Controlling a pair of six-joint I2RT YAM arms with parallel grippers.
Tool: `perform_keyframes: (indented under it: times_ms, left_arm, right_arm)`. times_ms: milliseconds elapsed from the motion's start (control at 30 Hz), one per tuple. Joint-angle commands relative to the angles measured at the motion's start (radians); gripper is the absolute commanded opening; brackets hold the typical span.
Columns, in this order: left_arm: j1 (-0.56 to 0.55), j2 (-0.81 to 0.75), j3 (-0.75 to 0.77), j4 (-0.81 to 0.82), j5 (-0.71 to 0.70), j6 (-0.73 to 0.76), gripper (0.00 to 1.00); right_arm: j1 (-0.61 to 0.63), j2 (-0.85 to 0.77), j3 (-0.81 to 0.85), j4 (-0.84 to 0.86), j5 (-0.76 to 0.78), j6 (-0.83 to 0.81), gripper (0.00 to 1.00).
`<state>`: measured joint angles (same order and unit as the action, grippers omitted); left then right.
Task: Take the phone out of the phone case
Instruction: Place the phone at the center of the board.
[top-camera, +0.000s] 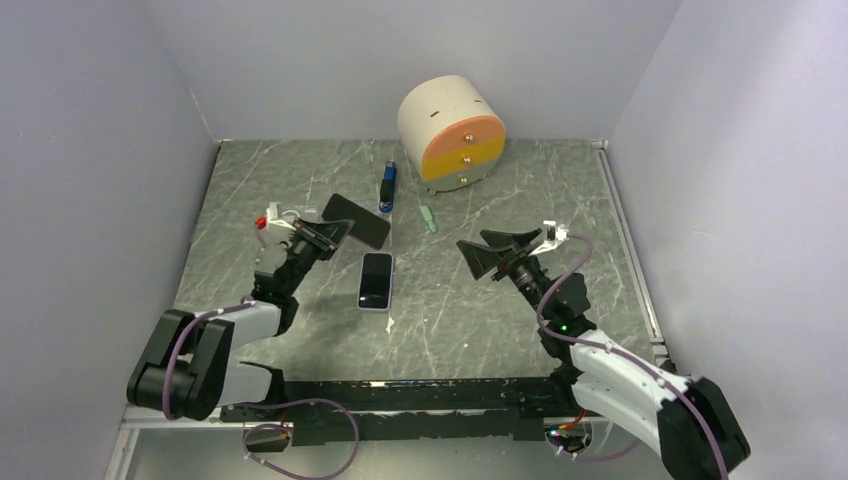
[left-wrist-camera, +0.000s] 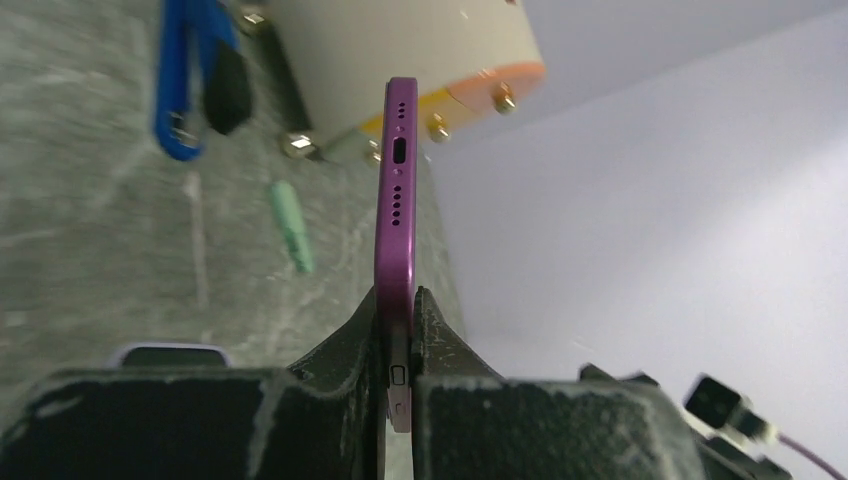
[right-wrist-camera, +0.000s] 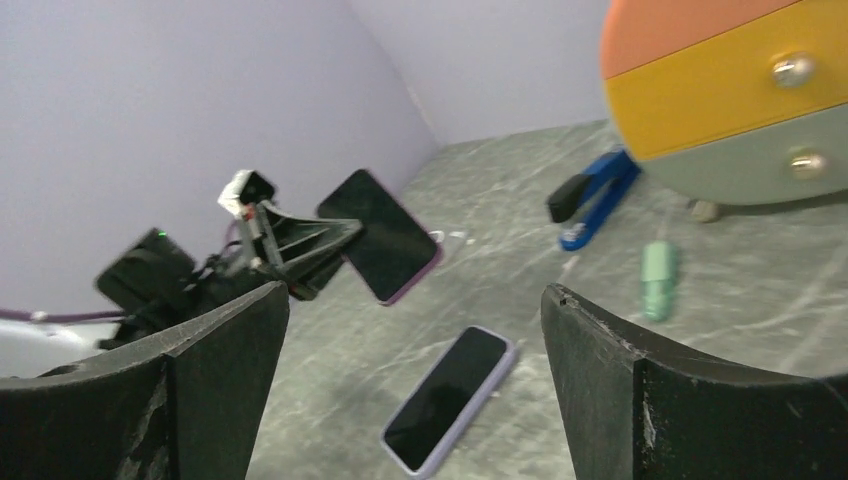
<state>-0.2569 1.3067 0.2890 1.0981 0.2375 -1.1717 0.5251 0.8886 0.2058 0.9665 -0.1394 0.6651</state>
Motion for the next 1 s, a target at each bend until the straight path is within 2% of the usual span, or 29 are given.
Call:
perform_keyframes:
  times_ms: [0, 200, 367, 767, 967]
  left_arm:
    - [0.097, -0.078, -0.027, -0.068, -0.032, 0.005, 0.02]
    - [0.227, -0.106, -0.039, -0.199, -0.028, 0.012, 0.03]
    - [0.318, -0.068, -0.054, -0.203, -0.048, -0.022, 0.02]
    - [0.476, 0.037, -0.075, -0.273, -0.089, -0.100, 0.03]
    - [0.529, 0.158, -0.075, -0.166, -0.071, -0.128, 0.09]
  right_arm:
    - [-0.005, -0.131, 0.004, -0.247, 0.133, -0.195, 0.99]
    - [-0.005, -0.251, -0.074, -0.271, 0.305, -0.202, 0.99]
    - [-0.005, -0.290, -0.119, -0.280, 0.411, -0.200, 0.99]
    - [-0.005, -0.263, -0.125, -0.263, 0.426, -0.224, 0.99]
    - [-0.005, -0.238, -0.117, -0.264, 0.411, -0.228, 0.99]
